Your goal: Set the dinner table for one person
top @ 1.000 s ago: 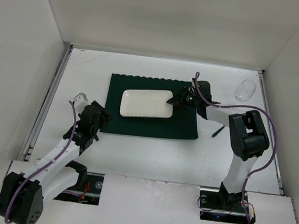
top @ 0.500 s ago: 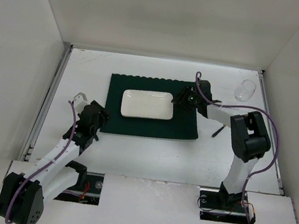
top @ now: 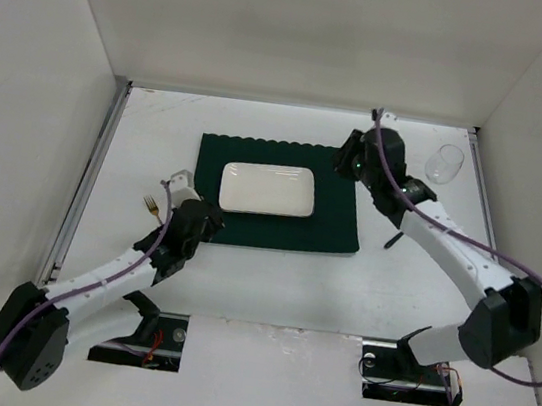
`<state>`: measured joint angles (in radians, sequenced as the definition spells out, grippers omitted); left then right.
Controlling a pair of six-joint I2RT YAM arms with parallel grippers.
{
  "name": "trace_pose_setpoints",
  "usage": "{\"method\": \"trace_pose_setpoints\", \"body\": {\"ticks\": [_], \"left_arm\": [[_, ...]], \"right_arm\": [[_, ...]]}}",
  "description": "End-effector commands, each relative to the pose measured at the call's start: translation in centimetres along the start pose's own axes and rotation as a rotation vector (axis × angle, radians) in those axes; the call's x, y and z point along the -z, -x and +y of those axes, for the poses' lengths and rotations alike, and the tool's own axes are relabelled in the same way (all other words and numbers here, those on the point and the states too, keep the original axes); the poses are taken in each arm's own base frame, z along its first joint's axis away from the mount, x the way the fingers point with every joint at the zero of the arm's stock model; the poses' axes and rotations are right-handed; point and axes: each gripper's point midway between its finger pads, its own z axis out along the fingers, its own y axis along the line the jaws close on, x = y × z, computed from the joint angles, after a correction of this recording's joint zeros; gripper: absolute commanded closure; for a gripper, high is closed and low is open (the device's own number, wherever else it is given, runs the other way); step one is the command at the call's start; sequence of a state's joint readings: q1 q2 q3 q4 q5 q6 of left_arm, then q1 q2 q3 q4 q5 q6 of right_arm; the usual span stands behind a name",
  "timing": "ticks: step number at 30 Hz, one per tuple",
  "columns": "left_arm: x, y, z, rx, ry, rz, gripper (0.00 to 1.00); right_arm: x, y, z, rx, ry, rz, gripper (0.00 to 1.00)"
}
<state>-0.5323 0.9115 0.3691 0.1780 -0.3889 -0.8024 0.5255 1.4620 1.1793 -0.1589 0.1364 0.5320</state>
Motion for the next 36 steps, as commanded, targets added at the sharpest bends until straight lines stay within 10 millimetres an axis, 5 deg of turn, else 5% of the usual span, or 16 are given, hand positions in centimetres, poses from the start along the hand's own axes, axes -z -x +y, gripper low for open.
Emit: {"method": "trace_pose_setpoints", "body": {"ticks": [1, 7, 12, 15, 22, 36], "left_arm": [[0.2, 1.4, -4.7, -0.074, -0.12, -0.088, 0.86], [1.3, -2.0, -9.1, -0.189, -0.276, -0.067, 0.81], [1.4, -4.2, -9.3, -0.202, -0.319, -0.047, 0.66], [1.8, -4.1, -9.0, -0.186, -0.334, -0.06, 0.62], [2.0, -3.7, -8.1, -0.164, -0.32, -0.081, 0.6], [2.3, -4.5, -9.3, -0.163, -0.377, -0.063, 0.61]], "right_arm": [[4.0, 7.7, -2.3, 0.057, -0.159, -0.173, 0.78], [11.3, 16.3, -12.5, 0.028, -0.581, -0.343, 0.76], [13.8, 17.3, -19.5, -0.016, -0.792, -0.317, 0.6], [14.3, 16.7, -21.9, -0.035, -0.855, -0.286, 0.57], [11.6, 14.6, -24.5, -0.049, -0.877, -0.162, 0.59], [9.2, 14.7, -27.9, -0.074, -0.887, -0.14, 0.63]]}}
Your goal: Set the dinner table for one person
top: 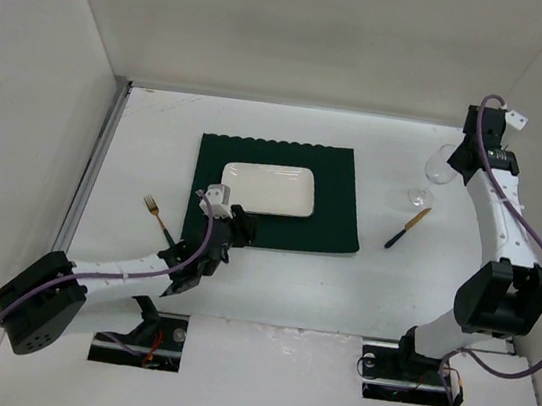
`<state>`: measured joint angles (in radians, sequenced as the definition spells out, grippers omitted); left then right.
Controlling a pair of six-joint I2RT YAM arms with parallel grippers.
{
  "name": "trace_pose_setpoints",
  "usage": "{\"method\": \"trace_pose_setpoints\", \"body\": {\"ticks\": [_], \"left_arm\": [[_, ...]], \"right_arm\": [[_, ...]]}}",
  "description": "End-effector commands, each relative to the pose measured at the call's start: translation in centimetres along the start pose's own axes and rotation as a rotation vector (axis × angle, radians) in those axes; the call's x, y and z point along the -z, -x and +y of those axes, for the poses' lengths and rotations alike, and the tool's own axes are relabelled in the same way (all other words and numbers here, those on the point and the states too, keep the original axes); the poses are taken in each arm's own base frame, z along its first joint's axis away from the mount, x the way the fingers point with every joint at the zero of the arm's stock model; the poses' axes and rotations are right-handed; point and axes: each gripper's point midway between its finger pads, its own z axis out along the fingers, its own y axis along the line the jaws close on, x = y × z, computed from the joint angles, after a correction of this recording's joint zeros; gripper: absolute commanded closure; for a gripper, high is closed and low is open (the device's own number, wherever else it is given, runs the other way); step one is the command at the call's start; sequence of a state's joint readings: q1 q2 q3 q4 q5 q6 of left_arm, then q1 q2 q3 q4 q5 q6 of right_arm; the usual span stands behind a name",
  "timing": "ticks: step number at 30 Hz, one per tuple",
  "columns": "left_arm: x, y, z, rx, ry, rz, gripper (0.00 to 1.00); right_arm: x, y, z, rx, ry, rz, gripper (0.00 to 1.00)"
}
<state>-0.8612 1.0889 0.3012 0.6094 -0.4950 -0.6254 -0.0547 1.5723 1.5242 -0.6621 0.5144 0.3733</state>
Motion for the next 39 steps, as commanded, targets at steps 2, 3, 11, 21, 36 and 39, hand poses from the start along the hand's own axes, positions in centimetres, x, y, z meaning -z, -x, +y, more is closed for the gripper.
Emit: {"method": "trace_pose_setpoints", "body": {"ticks": [2, 3, 11, 21, 36, 39], "left_arm": [[1.4, 1.9, -4.0, 0.041, -0.177, -0.071, 0.61], [2.0, 2.2, -5.0, 0.042, -0.226, -0.084, 0.61], [6.0, 3.7, -9.6, 0.003, -0.463, -0.17, 0.61], [5.3, 2.5, -9.9, -0.014, -0.454, -0.139, 0.61], [5.0, 2.2, -9.6, -0.005, -0.442, -0.131, 0.61], [4.9, 2.2, -9.5, 0.003, -0.438, -0.127, 0.61]], "right_arm": [[-0.5, 2.2, 0.9, -0.023, 0.044, -0.041, 0.63], [-0.7, 2.2, 1.0, -0.024, 0.044, -0.041, 0.63], [-0.9, 2.4, 1.6, -0.027, 0.071, -0.064, 0.63], [0.3, 3.7, 1.5, -0.05, 0.094, -0.1, 0.64], [-2.8, 2.1, 2.0, -0.045, 0.071, -0.042, 0.67], [-3.3, 1.9, 1.5, -0.047, 0.052, -0.033, 0.69]]}}
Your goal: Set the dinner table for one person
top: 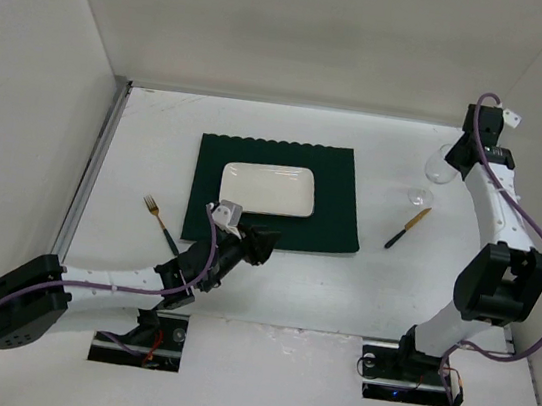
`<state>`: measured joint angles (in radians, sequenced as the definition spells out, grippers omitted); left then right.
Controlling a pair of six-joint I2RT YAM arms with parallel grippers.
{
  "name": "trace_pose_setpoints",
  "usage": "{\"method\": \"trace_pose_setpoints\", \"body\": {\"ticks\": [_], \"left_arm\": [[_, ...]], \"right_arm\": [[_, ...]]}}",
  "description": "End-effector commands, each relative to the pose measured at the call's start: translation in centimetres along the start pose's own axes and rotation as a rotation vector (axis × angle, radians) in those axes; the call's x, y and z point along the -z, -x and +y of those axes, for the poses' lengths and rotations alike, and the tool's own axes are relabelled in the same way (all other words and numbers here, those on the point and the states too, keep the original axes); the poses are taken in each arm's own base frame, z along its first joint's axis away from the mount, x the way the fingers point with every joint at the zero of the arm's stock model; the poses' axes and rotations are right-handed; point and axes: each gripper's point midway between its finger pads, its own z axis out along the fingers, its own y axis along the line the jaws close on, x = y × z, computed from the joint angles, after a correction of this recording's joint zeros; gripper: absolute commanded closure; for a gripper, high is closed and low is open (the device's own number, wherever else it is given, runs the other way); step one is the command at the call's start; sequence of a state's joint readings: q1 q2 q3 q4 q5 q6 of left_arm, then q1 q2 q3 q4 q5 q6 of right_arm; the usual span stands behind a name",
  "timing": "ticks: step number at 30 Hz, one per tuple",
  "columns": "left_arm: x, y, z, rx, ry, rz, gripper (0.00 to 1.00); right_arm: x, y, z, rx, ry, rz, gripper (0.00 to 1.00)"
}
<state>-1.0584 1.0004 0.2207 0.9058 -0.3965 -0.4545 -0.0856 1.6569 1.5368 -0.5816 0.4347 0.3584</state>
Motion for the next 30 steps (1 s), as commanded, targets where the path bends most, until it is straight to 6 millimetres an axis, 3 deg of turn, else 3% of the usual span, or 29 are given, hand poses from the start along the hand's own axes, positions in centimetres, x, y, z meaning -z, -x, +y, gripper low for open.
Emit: {"method": "trace_pose_setpoints", "body": {"ticks": [1, 6, 15, 19, 24, 27, 30], "left_arm": [[-0.3, 1.9, -0.9, 0.049, -0.031, -0.072, 0.61], [-0.4, 1.8, -0.9, 0.044, -0.026, -0.069, 0.61], [-0.4, 1.7, -0.7, 0.048, -0.02, -0.067, 0.61], [-0.5, 1.6, -0.6, 0.045, -0.016, -0.066, 0.6], [-0.5, 1.5, -0.6, 0.045, -0.013, -0.063, 0.6], [-0.5, 1.6, -0.5, 0.045, -0.011, -0.064, 0.6], [-0.6, 1.5, -0.5, 0.044, -0.01, -0.063, 0.6]], "right_arm": [[-0.2, 2.2, -0.1, -0.037, 0.0, -0.056, 0.7], [-0.8, 1.4, -0.3, -0.021, -0.009, -0.031, 0.73], [-0.3, 2.3, 0.0, -0.02, -0.002, -0.054, 0.85], [1.7, 4.1, -0.8, -0.053, -0.012, -0.122, 0.87], [4.8, 6.4, 0.0, -0.057, 0.025, -0.191, 0.87], [6.8, 7.4, 1.2, -0.058, 0.064, -0.226, 0.87], [8.6, 7.6, 3.5, -0.036, 0.126, -0.24, 0.87]]}}
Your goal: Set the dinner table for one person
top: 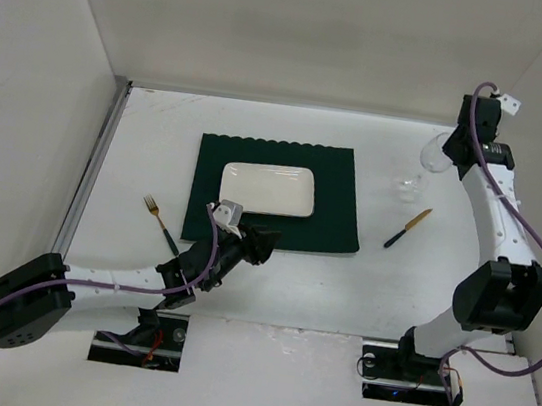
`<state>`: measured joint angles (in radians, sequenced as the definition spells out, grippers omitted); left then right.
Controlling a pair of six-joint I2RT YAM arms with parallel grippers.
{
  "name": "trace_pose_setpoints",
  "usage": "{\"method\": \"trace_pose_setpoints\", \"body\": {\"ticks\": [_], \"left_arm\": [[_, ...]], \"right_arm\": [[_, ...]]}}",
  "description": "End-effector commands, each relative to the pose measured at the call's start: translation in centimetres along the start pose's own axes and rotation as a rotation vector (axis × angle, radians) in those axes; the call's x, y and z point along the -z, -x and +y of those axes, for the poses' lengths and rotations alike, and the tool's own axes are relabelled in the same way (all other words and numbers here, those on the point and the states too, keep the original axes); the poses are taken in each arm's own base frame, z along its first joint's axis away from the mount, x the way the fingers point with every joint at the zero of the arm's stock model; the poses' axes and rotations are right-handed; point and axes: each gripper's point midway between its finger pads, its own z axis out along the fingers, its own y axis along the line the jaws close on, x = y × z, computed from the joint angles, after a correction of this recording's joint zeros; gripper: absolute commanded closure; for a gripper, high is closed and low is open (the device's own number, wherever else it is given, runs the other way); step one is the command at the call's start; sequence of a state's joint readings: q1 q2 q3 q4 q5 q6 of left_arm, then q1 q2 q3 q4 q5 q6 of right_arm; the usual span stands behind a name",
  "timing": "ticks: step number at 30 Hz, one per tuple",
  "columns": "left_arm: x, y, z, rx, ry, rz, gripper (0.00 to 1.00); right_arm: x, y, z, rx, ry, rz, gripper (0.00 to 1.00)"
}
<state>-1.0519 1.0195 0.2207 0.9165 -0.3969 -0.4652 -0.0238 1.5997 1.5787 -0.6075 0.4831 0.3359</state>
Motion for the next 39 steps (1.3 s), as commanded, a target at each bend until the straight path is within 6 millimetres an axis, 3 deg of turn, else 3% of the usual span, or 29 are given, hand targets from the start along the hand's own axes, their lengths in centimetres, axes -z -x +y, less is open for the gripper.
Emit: {"method": "trace_pose_setpoints", "body": {"ticks": [1, 5, 12, 18, 24, 39], "left_arm": [[-0.4, 1.7, -0.7, 0.037, -0.02, -0.066, 0.6], [-0.4, 1.7, -0.7, 0.037, -0.017, -0.066, 0.6], [-0.4, 1.7, -0.4, 0.035, -0.008, -0.067, 0.6], [-0.5, 1.5, -0.2, 0.034, -0.002, -0.062, 0.6], [-0.6, 1.4, 0.0, 0.038, 0.005, -0.06, 0.6], [-0.7, 1.3, 0.0, 0.042, 0.004, -0.058, 0.6]], "right_arm": [[5.2, 5.7, 3.3, -0.052, 0.122, -0.167, 0.87], [7.0, 4.9, 8.4, -0.01, 0.231, -0.167, 0.86], [8.2, 3.4, 16.6, 0.051, 0.379, -0.144, 0.86], [7.8, 2.0, 21.1, 0.132, 0.412, -0.119, 0.86], [6.9, 0.3, 22.5, 0.176, 0.409, -0.099, 0.86], [4.9, -3.0, 23.3, 0.249, 0.383, -0.053, 0.86]]}}
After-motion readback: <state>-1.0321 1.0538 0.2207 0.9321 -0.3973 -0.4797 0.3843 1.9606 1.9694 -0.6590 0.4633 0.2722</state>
